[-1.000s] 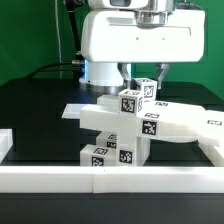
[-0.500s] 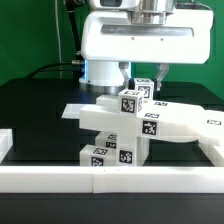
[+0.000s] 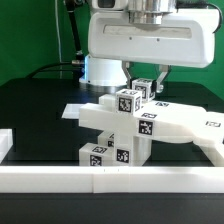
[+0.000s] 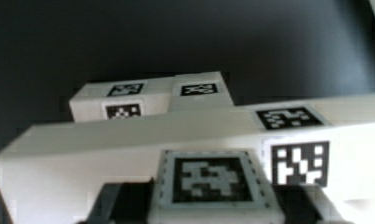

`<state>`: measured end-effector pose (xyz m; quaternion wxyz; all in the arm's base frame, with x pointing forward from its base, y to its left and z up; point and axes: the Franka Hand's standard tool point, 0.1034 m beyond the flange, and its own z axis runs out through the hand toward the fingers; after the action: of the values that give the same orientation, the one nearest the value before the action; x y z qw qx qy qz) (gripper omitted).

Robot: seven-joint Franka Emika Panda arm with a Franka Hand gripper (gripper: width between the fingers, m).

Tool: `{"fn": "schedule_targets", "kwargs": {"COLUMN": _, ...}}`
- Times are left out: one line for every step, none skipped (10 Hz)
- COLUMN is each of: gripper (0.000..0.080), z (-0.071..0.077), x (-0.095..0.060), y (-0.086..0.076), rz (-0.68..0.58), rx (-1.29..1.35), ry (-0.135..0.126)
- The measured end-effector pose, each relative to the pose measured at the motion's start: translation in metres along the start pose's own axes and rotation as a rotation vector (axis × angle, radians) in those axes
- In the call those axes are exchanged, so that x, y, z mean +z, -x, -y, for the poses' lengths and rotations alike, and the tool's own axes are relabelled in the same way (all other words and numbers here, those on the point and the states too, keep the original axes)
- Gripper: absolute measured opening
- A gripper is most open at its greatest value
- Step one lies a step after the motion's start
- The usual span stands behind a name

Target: Assemble chair

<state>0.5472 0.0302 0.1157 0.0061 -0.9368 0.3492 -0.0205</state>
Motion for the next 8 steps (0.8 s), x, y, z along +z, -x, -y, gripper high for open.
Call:
{"fn": "schedule_targets", "kwargs": {"gripper": 0.0287, "z": 0.0006, "x": 0.0001, "y": -0.0001, "rz": 0.005, "rx": 0.099, "ry": -0.009}}
{"fn": "schedule_targets", "kwargs": {"gripper": 0.0287, "z": 0.0010, "x": 0.0001, "y": -0.0004, "rz": 0.009, "rx": 0.181, "ry": -0.019}}
{"fn": "schedule_targets", "kwargs": {"gripper": 0.0287, "z": 0.0010, "x": 0.0000, "y": -0.0004, "rz": 0.009, "rx": 0.189, "ry": -0.019}}
{"fn": "schedule_targets", "kwargs": {"gripper": 0.0355, "z": 0.0011, "x": 0.0001, "y": -0.0002, "rz": 0.009, "rx": 0.206, "ry": -0.018}}
{"fn": "schedule_targets", "kwargs": {"gripper": 0.0355, "z": 0.0009, "x": 0.0002, "y": -0.0002, "rz": 0.008, "rx": 0.157, "ry": -0.017}}
{"fn": "schedule_targets", "kwargs": {"gripper": 0.0554, "z": 0.0013, "x": 0.0002, "y": 0.0004, "rz": 0.007, "rx": 0.110, "ry": -0.014}}
{"fn": "schedule_targets", "kwargs": {"gripper": 0.0619, "z": 0.0022, "x": 0.0003, "y": 0.0014, "rz": 0.007, "rx": 0.069, "ry": -0.014}}
{"fn": "schedule_targets", "kwargs": {"gripper": 0.0619, "z": 0.0029, "x": -0.0001, "y": 0.0017, "rz": 0.005, "rx": -0.049, "ry": -0.015}}
